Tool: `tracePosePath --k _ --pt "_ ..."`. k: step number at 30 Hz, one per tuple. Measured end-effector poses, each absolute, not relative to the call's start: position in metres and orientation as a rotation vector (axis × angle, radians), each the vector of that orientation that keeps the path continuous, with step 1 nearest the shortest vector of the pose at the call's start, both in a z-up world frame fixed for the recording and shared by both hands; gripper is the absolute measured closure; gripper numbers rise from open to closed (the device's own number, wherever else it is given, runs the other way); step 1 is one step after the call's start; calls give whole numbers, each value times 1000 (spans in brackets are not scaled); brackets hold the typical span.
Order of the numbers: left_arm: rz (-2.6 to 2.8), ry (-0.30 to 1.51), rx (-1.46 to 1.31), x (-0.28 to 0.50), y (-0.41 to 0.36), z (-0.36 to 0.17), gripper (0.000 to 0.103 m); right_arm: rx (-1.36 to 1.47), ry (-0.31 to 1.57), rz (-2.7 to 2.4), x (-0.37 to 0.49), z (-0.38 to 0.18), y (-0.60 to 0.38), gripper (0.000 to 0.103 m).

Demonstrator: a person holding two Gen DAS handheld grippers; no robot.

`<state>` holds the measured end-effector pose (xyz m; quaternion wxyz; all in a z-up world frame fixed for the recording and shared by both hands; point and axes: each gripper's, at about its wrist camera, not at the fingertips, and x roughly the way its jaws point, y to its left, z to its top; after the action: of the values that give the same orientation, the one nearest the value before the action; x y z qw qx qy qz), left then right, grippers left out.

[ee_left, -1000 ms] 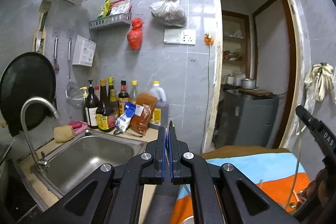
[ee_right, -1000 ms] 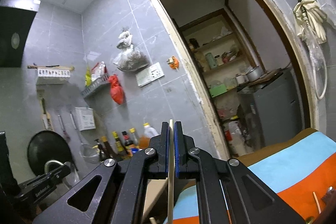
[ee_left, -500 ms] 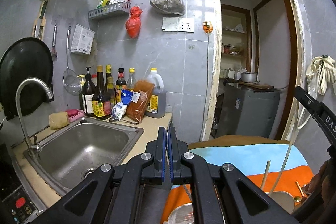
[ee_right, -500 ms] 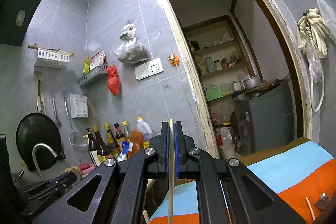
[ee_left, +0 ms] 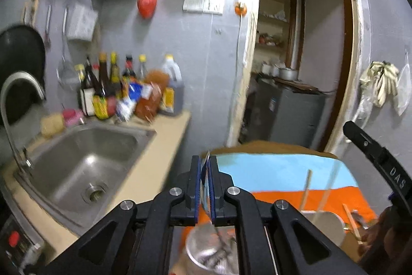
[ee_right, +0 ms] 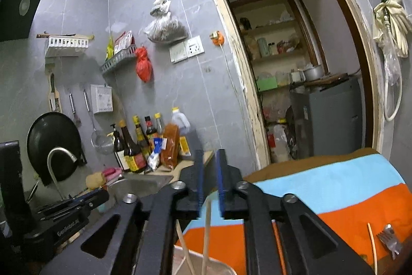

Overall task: Organize utensils
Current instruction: 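Open both tools to drop the utensils into the white holder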

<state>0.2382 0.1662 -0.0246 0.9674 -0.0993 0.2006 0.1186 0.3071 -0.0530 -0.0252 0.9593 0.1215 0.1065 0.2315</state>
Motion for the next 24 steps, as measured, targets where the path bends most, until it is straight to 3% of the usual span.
tracePosePath --k 2,4,7,8,9,14,18,22,24 --pt "213 436 -241 238 168 -27 94 259 236 470 306 -27 -59 73" --pt "191 449 -260 234 166 -28 89 270 244 464 302 -27 -67 73" --pt "152 448 -288 228 162 -25 65 266 239 447 295 -22 -78 71" --pt "141 441 -307 225 161 -23 53 265 239 441 293 -20 -81 66" --pt "128 425 -334 222 160 -20 49 266 237 434 290 -18 -86 63" --pt "83 424 -329 221 141 -9 49 250 226 381 275 -4 -114 45" --pt "30 398 -312 219 113 3 32 225 216 331 261 8 -138 32" --pt "-13 371 -280 217 83 12 19 195 216 268 244 15 -168 24" --pt "-28 361 -260 217 68 14 11 185 210 232 237 19 -182 8"
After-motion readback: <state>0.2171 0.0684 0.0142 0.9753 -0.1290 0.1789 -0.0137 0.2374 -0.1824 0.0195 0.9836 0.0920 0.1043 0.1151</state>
